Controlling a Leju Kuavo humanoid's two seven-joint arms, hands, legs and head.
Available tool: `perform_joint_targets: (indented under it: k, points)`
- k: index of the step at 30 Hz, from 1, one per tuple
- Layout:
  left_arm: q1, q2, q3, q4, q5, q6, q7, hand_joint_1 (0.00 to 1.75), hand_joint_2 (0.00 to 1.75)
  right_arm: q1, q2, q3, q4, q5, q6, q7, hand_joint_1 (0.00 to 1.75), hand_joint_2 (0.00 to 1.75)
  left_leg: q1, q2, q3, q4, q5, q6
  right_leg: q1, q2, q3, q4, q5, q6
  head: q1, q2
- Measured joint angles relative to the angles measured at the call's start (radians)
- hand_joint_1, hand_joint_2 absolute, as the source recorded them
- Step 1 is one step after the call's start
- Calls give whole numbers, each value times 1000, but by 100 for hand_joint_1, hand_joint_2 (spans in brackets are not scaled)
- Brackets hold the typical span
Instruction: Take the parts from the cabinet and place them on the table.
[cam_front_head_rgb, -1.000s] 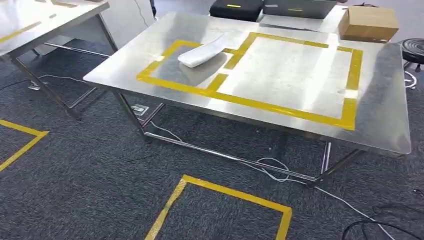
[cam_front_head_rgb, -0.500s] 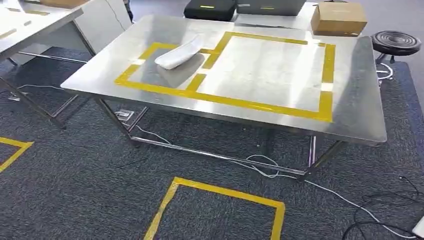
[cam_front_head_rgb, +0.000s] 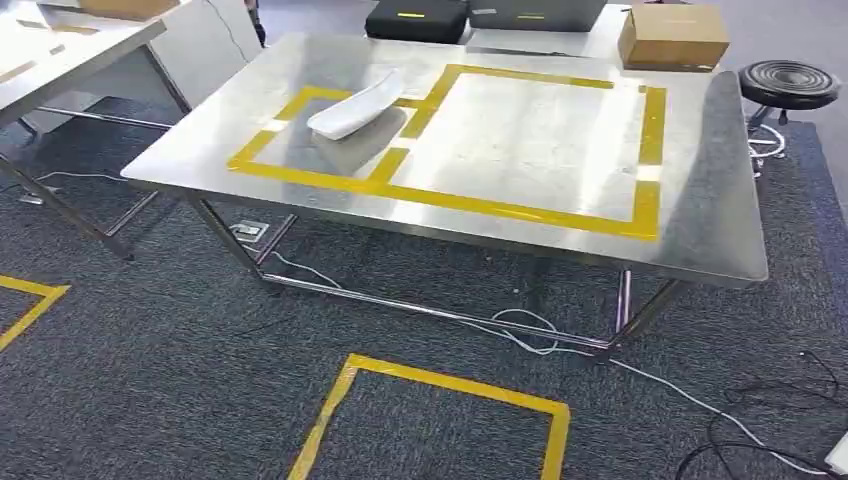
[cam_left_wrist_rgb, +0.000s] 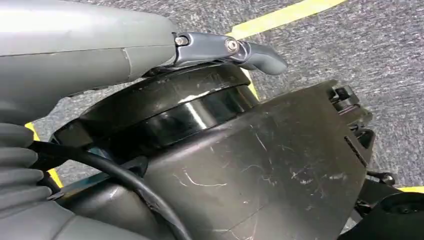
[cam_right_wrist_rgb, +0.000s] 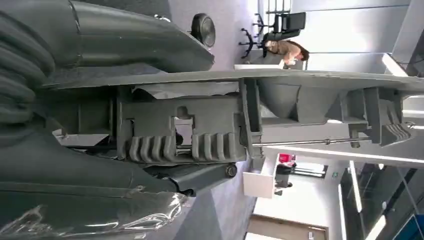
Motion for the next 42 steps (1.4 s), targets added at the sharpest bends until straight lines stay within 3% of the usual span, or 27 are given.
perform_joint_targets:
  k: [7,14,24,42]
  points:
    - [0,0,2,0,3,0,1,0,175,1,0,0,0,10,27,-2,175,175,-3,0,0,0,1,0,-3,0,1,-3,3,4,0,0]
    - [0,0,2,0,2,1,9,0,175,-1,0,0,0,11,0,-14,175,175,-4,0,-1,0,1,1,-5,0,1,-4,4,4,0,0]
    - [0,-2,2,0,4,8,11,0,175,-1,0,-10,0,-6,147,19,175,175,-4,0,-1,0,2,2,-5,0,1,-4,4,5,0,0]
    - [0,-2,2,0,4,8,11,0,175,-3,0,-28,0,-9,185,11,175,175,-4,0,-1,0,1,3,-5,0,1,-5,4,5,0,0]
